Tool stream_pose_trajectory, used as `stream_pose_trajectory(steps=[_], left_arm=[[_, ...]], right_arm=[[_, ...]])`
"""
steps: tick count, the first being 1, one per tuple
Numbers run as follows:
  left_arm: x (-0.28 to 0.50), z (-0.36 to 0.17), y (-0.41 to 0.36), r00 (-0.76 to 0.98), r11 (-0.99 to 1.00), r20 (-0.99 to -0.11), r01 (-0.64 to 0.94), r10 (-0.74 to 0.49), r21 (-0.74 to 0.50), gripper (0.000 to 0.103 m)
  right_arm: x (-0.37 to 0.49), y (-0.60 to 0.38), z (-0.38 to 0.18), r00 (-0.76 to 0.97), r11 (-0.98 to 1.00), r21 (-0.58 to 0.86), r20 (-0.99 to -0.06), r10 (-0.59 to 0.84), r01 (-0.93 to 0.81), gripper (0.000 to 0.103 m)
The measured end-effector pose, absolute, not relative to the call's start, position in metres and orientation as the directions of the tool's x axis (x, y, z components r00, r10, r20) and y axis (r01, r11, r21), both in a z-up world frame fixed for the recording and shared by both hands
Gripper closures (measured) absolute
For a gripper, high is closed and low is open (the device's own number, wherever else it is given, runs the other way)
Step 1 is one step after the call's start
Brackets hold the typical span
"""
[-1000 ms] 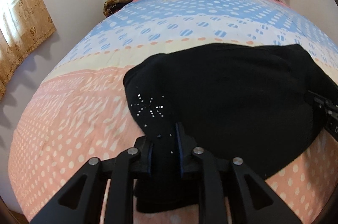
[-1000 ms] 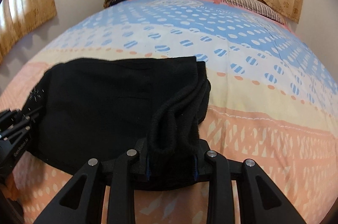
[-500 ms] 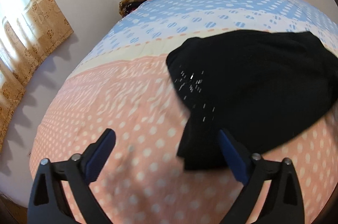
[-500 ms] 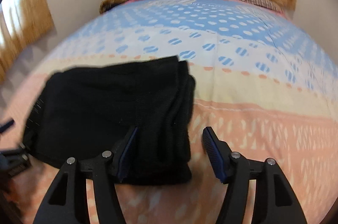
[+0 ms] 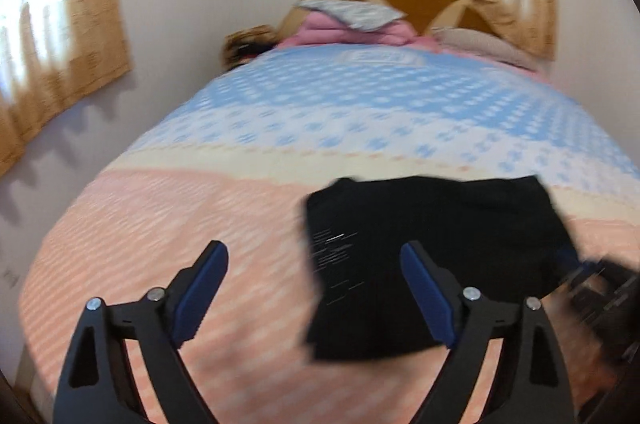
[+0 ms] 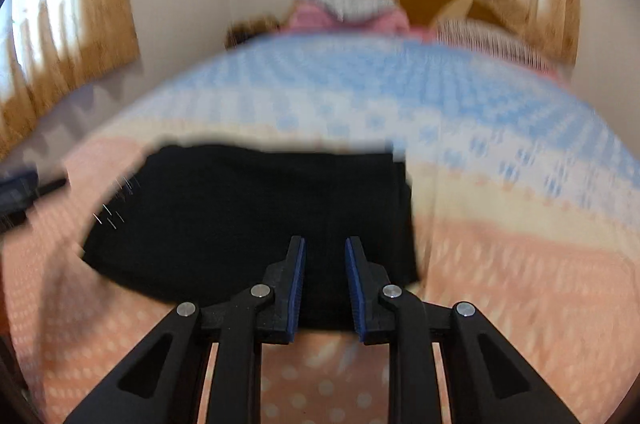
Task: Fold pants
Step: 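Lay the folded pants down and open both grippers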
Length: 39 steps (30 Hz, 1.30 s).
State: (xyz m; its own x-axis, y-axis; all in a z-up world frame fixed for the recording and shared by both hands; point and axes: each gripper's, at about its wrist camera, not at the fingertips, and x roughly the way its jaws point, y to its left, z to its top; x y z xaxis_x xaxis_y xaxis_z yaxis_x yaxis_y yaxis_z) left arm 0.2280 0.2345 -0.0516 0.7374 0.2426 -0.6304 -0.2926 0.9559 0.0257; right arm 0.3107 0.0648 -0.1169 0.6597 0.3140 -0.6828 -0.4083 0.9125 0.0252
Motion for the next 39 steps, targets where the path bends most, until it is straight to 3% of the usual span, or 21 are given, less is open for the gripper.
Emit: stream_pose_trajectory(steps=[5, 6, 19, 22, 24, 26, 28, 39], left_arm=[[0.267, -0.099, 0.216, 0.664, 0.966, -0.739, -0.246, 0.111, -0.076, 0.052], [0.270, -0.113, 0.215, 0.634, 0.965, -0.766, -0.253, 0.106, -0.076, 0.054], [0.241, -0.114, 0.204, 0.641, 0.969, -0.741, -0.242, 0.201, 0.053, 0.053], [0.230, -0.105, 0.200, 0.633, 0.969, -0.745, -0.237, 0.210, 0.072, 0.051], [0.222, -0.097, 0.196, 0.646, 0.971, -0.733, -0.225, 0.214, 0.085, 0.030], [0.211, -0.088, 0.193, 0.667, 0.966, -0.705, -0.236, 0.241, 0.107, 0.022], [0.203, -0.083, 0.189, 0.682, 0.965, -0.687, -0.232, 0.251, 0.122, 0.022], [0.156, -0.105, 0.172, 0.620, 0.964, -0.745, -0.238, 0.247, 0.122, 0.020]], right_arm=[[0.315, 0.049, -0.130, 0.633, 0.914, 0.105, -0.689, 0.351, -0.393, 0.081], [0.314, 0.049, -0.131, 0.640, 0.914, 0.097, -0.685, 0.349, -0.394, 0.081], [0.303, 0.061, -0.131, 0.670, 0.917, 0.017, -0.678, 0.302, -0.397, 0.080], [0.303, 0.061, -0.128, 0.650, 0.910, 0.030, -0.690, 0.318, -0.414, 0.071], [0.293, 0.053, -0.117, 0.648, 0.915, 0.076, -0.683, 0.337, -0.395, 0.070], [0.279, 0.043, -0.110, 0.650, 0.911, 0.164, -0.654, 0.387, -0.377, 0.053], [0.264, 0.034, -0.106, 0.643, 0.902, 0.223, -0.639, 0.421, -0.369, 0.043], [0.210, 0.011, -0.120, 0.600, 0.919, 0.249, -0.699, 0.389, -0.305, 0.043]])
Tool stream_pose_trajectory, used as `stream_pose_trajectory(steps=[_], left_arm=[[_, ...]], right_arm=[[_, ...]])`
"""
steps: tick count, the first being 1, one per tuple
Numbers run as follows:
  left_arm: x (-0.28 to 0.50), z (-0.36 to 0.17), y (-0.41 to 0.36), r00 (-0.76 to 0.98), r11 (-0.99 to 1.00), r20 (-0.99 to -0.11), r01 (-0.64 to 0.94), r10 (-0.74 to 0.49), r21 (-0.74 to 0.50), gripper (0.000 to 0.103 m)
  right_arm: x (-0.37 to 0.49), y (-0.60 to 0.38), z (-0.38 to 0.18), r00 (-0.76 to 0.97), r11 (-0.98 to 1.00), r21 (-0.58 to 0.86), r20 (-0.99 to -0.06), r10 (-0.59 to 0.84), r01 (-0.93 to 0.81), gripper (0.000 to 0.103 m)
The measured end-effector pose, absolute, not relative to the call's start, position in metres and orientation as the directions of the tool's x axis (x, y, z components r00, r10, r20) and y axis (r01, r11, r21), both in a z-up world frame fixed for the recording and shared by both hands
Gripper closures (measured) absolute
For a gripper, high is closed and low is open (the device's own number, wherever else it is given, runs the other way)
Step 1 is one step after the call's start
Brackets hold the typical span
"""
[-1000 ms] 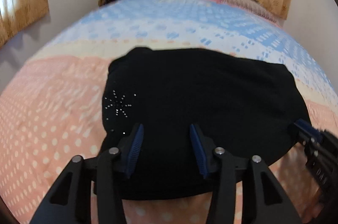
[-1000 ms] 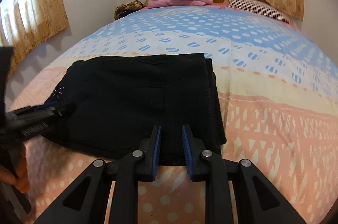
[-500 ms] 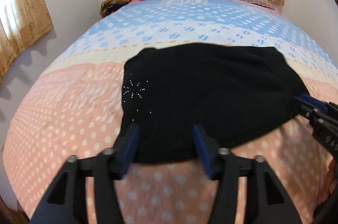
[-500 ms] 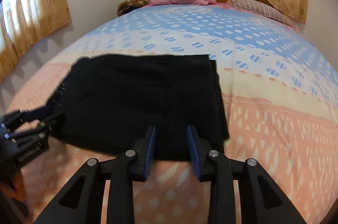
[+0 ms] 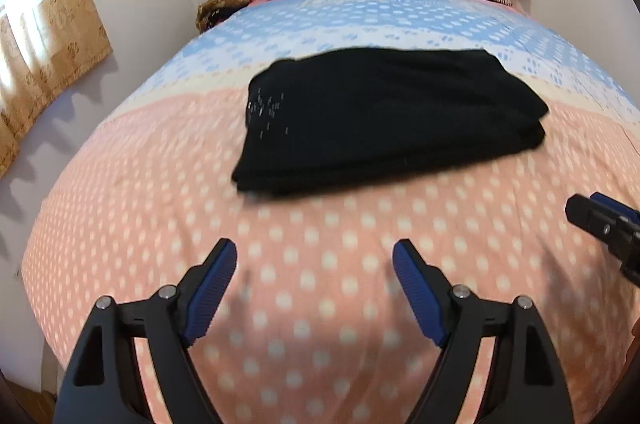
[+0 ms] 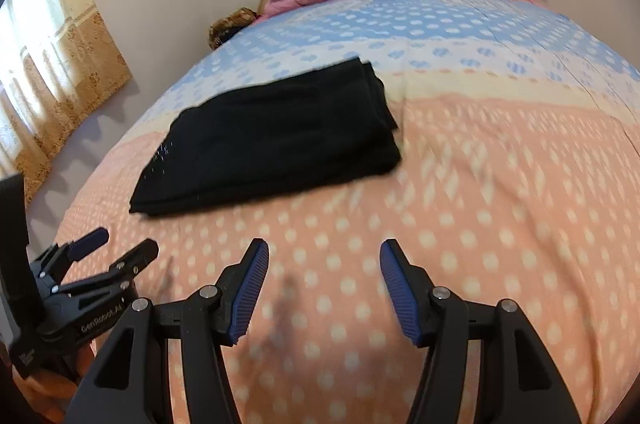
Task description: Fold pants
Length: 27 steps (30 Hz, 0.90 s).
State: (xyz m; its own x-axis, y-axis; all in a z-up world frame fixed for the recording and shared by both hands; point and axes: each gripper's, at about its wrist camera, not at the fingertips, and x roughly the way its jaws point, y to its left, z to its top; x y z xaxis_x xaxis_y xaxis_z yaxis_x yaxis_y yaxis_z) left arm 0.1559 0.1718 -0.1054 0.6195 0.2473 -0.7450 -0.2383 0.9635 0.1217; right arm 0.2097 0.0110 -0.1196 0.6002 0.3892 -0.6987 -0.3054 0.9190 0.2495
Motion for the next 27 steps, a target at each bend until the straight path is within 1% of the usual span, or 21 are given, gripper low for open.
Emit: stream_pose_trajectory(steps=[5, 8, 11, 14, 16, 17, 21, 27], left_arm=[[0.129, -0.096, 0.162, 0.637, 0.960, -0.723, -0.244, 0.267, 0.138, 0.020], [0.114, -0.084, 0.157, 0.663, 0.957, -0.696, -0.253, 0.276, 0.139, 0.020], [0.099, -0.069, 0.150, 0.686, 0.959, -0.676, -0.254, 0.269, 0.124, 0.014], [0.082, -0.053, 0.144, 0.721, 0.959, -0.637, -0.256, 0.273, 0.121, 0.011], [0.070, -0.043, 0.140, 0.750, 0.963, -0.609, -0.244, 0.260, 0.111, 0.005], [0.064, -0.038, 0.138, 0.759, 0.963, -0.596, -0.246, 0.260, 0.107, 0.000], [0.041, -0.020, 0.133, 0.803, 0.966, -0.539, -0.240, 0.255, 0.099, 0.000], [0.022, -0.004, 0.135, 0.823, 0.965, -0.509, -0.253, 0.251, 0.067, 0.000]], right_arm=[[0.183, 0.009, -0.113, 0.606, 0.925, 0.228, -0.703, 0.371, -0.303, 0.043], [0.165, 0.008, -0.102, 0.630, 0.924, 0.216, -0.680, 0.375, -0.316, 0.043], [0.147, 0.005, -0.087, 0.663, 0.924, 0.209, -0.647, 0.376, -0.321, 0.043], [0.127, 0.001, -0.071, 0.702, 0.923, 0.204, -0.603, 0.380, -0.325, 0.043], [0.114, 0.000, -0.063, 0.723, 0.926, 0.188, -0.580, 0.375, -0.329, 0.042], [0.108, 0.000, -0.059, 0.734, 0.927, 0.177, -0.569, 0.371, -0.332, 0.042], [0.084, -0.001, -0.040, 0.764, 0.925, 0.167, -0.524, 0.377, -0.341, 0.041], [0.050, -0.001, -0.008, 0.826, 0.925, 0.156, -0.416, 0.380, -0.346, 0.034]])
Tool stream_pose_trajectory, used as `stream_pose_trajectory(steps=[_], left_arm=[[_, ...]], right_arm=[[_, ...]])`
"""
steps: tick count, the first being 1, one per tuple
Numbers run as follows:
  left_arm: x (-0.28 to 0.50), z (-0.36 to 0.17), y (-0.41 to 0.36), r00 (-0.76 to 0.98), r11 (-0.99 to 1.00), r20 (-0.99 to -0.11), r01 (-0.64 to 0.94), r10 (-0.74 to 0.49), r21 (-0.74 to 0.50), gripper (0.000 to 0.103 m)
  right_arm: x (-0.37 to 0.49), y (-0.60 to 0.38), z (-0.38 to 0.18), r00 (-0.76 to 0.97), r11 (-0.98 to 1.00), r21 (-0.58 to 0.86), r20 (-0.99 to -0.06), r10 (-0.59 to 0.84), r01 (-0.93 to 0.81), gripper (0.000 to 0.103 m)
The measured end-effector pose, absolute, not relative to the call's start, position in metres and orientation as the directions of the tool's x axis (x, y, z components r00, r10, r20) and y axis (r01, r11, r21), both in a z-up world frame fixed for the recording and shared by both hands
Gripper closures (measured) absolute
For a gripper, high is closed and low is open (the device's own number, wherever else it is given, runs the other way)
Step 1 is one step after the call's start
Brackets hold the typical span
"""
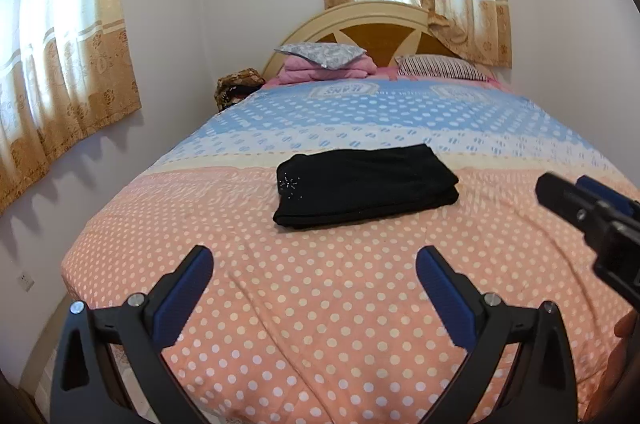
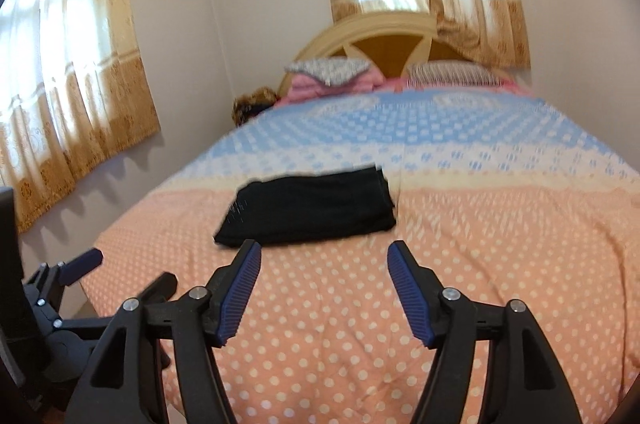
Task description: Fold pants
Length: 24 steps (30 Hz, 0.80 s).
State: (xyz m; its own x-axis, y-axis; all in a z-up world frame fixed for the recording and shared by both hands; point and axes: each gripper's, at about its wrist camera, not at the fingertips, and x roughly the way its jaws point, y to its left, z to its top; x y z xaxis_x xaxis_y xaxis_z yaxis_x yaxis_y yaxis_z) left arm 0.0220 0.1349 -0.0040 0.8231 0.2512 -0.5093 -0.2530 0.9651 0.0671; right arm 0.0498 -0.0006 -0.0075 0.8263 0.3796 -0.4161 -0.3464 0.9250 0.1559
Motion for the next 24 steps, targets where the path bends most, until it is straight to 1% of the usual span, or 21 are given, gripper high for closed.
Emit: stream_pose_trajectory(steps=[3, 9, 15, 24], left_arm=[[0.018, 0.001, 0.137, 0.826, 0.961, -0.499, -0.269, 0.261, 0.059, 0.000], [0.008, 0.011, 0.130, 0.844, 0.959, -0.459, -0.273, 0.278, 0.080, 0.000], [0.002, 0.017, 0.122, 0.858, 0.962, -0.437, -0.256, 0.271, 0.094, 0.000], [0.006, 0.014, 0.121, 0.846, 0.961, -0.456, -0.259, 0.276, 0.100, 0.000]], right_arm=[[0.032, -0.001, 0.006, 0.848, 0.922, 0.150, -0.362, 0.387, -0.356, 0.032], [0.015, -0.001, 0.016, 0.866, 0.926, 0.136, -0.328, 0.378, -0.353, 0.031], [0.011, -0.009, 0.018, 0.873, 0.929, 0.149, -0.319, 0.370, -0.339, 0.030], [0.012, -0.020, 0.016, 0.877, 0.933, 0.172, -0.322, 0.357, -0.317, 0.030]])
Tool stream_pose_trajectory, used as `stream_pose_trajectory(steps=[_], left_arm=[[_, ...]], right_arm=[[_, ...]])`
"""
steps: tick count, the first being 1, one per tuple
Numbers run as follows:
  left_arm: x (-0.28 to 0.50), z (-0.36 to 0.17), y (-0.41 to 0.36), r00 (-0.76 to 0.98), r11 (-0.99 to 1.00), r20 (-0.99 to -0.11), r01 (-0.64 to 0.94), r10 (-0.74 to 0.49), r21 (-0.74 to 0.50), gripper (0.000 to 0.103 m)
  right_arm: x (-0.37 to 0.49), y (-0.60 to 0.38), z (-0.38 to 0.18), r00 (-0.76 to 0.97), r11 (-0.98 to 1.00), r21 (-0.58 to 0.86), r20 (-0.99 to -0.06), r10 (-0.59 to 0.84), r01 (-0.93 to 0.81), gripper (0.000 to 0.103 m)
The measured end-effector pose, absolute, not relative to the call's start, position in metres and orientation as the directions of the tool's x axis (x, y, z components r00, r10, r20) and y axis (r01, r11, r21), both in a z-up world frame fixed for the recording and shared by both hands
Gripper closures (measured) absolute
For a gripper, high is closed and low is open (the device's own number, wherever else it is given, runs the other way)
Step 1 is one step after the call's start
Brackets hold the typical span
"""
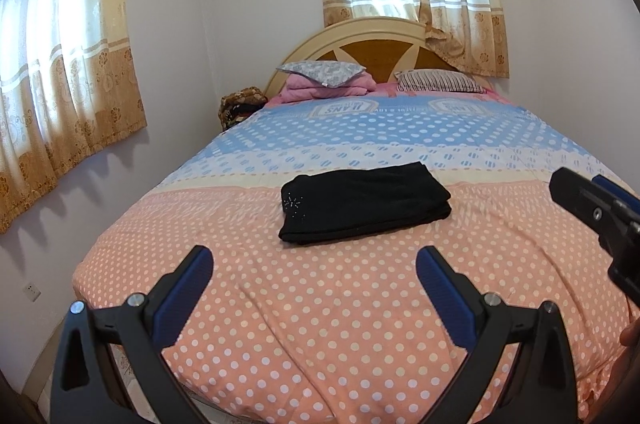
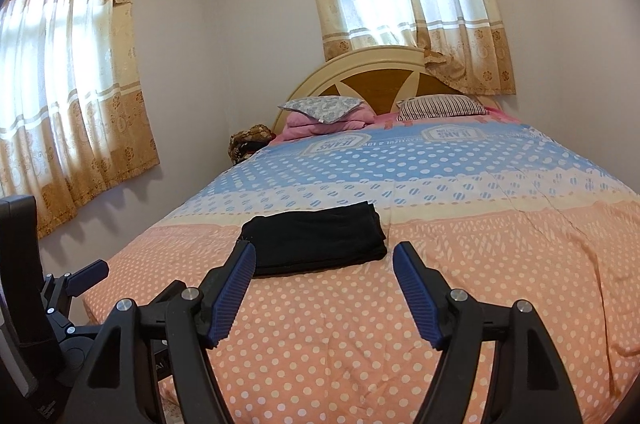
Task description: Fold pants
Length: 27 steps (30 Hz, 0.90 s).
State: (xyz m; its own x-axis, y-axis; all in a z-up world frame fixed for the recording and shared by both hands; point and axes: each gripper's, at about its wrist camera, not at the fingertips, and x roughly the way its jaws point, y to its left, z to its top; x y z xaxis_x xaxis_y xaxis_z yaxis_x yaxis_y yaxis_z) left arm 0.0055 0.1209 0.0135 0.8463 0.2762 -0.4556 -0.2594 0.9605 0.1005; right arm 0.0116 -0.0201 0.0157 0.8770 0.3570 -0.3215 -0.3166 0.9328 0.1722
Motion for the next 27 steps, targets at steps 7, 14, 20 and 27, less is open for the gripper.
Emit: stream_pose_trajectory(steps=[7, 14, 20, 27], left_arm=[[0.0055, 0.0125, 0.1194, 0.845, 0.961, -0.459, -0.259, 0.276, 0.101, 0.000], [0.0059, 0.0112, 0.1183, 0.844, 0.961, -0.460, -0.257, 0.274, 0.102, 0.000], [0.0059, 0.0098, 0.1168, 0.843, 0.961, -0.463, -0.257, 0.274, 0.101, 0.000], [0.0062, 0.0100, 0.1173, 0.843, 0.961, -0.464, -0.257, 0.273, 0.100, 0.000]], right_arm=[[0.0126, -0.0232, 0.0150, 0.877, 0.934, 0.181, -0.326, 0.353, -0.309, 0.030], [0.0125, -0.0239, 0.0150, 0.877, 0.934, 0.183, -0.326, 0.353, -0.308, 0.030], [0.0121, -0.0235, 0.0153, 0.878, 0.934, 0.179, -0.323, 0.352, -0.309, 0.030], [0.0115, -0.0212, 0.0157, 0.878, 0.935, 0.176, -0.327, 0.351, -0.308, 0.030]])
